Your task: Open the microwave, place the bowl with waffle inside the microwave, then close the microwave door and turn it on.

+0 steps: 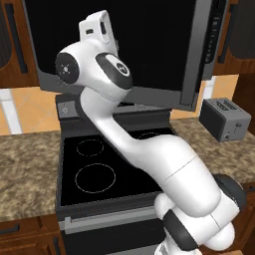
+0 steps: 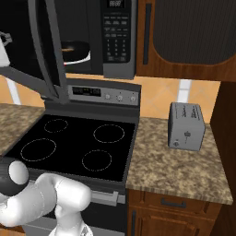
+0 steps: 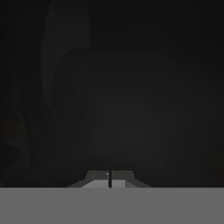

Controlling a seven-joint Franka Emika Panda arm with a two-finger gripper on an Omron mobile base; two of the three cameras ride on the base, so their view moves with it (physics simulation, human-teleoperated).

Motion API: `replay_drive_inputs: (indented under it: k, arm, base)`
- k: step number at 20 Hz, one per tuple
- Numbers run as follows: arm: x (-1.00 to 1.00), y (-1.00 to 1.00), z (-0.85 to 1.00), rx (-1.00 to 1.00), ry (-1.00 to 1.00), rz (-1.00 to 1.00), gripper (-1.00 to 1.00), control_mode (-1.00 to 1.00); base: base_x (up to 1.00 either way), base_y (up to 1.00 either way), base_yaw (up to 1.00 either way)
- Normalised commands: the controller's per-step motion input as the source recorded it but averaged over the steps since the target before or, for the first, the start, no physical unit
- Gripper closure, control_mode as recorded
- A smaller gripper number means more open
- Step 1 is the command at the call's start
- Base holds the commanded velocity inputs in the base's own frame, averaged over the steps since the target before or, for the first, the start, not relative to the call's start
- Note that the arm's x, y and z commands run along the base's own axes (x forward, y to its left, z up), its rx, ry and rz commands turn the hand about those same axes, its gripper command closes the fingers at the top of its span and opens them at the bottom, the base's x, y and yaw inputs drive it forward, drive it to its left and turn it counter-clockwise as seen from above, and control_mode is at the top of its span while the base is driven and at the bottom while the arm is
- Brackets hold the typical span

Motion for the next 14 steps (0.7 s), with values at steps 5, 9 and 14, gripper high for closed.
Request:
replay_drive_inputs:
  k: [5,9,14]
  arm:
    - [1.00,-0.29,0.00,0.03,0.04,0.21,1.00,-1.00]
    - [1.00,-0.38,-0.08,0.02,0.14,0.21,1.00,-1.00]
    - [1.00,-0.45,-0.29,0.04,0.20,0.19,1.00,-1.00]
  base:
    - [0.00,0.00,0.00]
    - [0.00,0.00,0.00]
    - [0.00,0.00,0.00]
